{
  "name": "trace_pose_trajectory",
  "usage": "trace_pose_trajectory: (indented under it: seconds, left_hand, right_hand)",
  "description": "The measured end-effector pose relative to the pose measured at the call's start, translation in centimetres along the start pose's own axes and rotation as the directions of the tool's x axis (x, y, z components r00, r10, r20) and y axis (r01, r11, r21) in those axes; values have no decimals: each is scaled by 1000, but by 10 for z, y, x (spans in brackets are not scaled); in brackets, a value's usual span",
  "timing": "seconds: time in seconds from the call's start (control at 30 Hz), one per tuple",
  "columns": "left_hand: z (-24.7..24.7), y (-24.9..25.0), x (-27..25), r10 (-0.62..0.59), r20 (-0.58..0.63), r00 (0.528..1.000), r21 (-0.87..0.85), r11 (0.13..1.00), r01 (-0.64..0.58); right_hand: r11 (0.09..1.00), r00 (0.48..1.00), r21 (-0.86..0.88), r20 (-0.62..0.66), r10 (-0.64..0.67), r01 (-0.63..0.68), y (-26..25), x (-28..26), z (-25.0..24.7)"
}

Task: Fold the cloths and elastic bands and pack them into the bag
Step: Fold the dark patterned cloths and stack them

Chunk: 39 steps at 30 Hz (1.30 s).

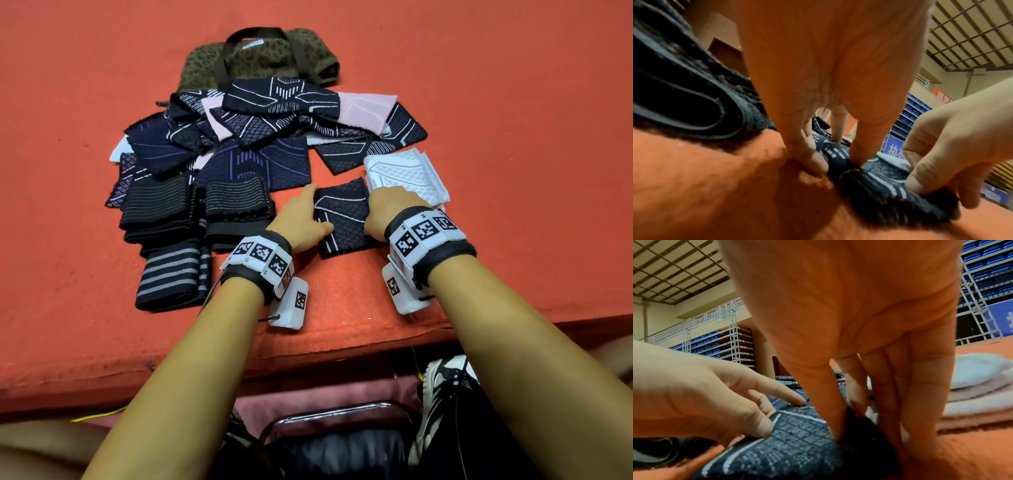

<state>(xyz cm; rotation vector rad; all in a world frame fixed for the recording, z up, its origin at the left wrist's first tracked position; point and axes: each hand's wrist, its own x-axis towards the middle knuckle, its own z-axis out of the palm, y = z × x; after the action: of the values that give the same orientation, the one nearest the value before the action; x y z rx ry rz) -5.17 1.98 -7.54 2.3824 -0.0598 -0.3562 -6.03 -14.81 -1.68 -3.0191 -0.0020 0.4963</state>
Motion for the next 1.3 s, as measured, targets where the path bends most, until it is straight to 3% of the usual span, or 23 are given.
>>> trace_pose_trajectory:
  seconds: [0.2,0.5,0.8,1.03,1.17,1.3]
  left_hand:
    - [-8,-5,0,-47,-20,999,-227,973,41]
    - [-22,12,7,-71,-213,974,-451,892,-33]
    - [4,61,34,-11,-257,966,-351,933,-83]
    - [24,82,47,7,-185,983,-402,912,-82]
    - [35,83,44,-62,-94,994,-506,862,6]
    - [35,86,43,-28,-132,991,-450,893,-35]
  right_hand:
    - [974,991,183,-14,-130,130,-8,7,-2]
    - [913,955,349,-272,-117,211,1,11,-18]
    - [912,933,407,-343,109,43,44,18,-26]
    - [915,925,387,-295,240,-114,67,21,-24]
    - [924,925,348,-276,262,-158,73,23,-15]
    - [930,909,347,-337,247,-124,77,25,-13]
